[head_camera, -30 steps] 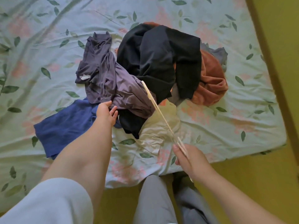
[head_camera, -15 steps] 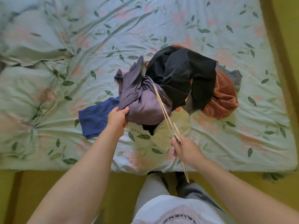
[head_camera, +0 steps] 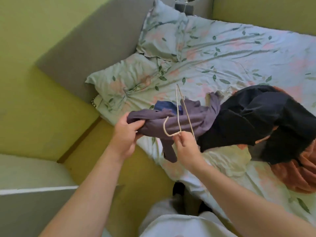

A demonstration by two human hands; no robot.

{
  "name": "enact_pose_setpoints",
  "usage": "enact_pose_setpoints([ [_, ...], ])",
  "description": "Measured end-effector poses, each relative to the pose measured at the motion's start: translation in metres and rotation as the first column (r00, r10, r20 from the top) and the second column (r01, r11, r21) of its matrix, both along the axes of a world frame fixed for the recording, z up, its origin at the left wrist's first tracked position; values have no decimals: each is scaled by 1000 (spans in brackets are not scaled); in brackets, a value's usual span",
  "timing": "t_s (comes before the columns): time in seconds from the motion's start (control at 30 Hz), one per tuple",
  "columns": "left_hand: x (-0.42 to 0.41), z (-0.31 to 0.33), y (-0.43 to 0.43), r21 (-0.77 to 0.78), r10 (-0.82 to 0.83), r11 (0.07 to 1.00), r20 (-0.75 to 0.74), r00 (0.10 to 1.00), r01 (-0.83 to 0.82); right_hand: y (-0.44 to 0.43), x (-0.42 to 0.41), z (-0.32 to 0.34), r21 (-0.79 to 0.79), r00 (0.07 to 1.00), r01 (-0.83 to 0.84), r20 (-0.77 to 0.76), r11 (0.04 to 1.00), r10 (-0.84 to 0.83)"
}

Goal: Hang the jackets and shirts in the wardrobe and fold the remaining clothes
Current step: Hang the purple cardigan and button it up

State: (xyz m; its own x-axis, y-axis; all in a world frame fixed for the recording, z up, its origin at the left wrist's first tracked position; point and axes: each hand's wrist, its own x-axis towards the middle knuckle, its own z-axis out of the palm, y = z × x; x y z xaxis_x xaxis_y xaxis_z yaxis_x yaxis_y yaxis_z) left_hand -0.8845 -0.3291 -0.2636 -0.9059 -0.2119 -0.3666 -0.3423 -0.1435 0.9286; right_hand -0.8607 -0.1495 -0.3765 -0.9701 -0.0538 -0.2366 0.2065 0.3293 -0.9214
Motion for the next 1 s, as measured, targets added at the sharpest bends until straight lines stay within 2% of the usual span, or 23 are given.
enact_pose_setpoints([
  [0.17,61,64,-35,118,114,989,-195,974,-92,-79,34,38,11,942,-318,-112,948,317],
  [0.33,113,101,-76,285,275,940,-314,909,-186,-145,39,93,-111,920,-308,-289,945,265],
  [0.43,139,117,-108,427,387,880,-393,834,-207,-175,31,113,12,872,-407,-293,913,393],
  [0.5,150,126,-130,439,498,845,-436,749,-307,-193,29,126,64,833,-473,-294,879,469],
  [0.57,163,135,-154,254,539,838,-520,663,-483,-211,34,144,46,803,-525,-303,850,513],
  [0.63,179,141,-184,-62,483,758,-615,623,-649,-229,41,162,35,778,-552,-337,833,530],
  [0.67,187,143,-201,-249,415,672,-653,634,-697,-237,45,171,40,767,-556,-360,830,531],
  [0.7,194,145,-218,-435,340,544,-668,662,-718,-245,47,178,50,754,-560,-384,827,533],
  [0.77,206,147,-250,-675,244,232,-656,714,-700,-259,51,191,82,724,-579,-404,811,559],
  [0.8,211,147,-263,-723,224,139,-642,733,-677,-266,52,196,92,716,-590,-401,803,572],
  [0.83,215,146,-274,-750,224,94,-625,748,-655,-271,53,201,96,712,-595,-398,798,578],
  [0.93,224,144,-297,-793,284,57,-570,771,-607,-284,51,210,84,721,-593,-387,801,575],
  [1.0,226,146,-309,-798,309,64,-555,772,-599,-290,49,212,74,736,-583,-373,809,564],
])
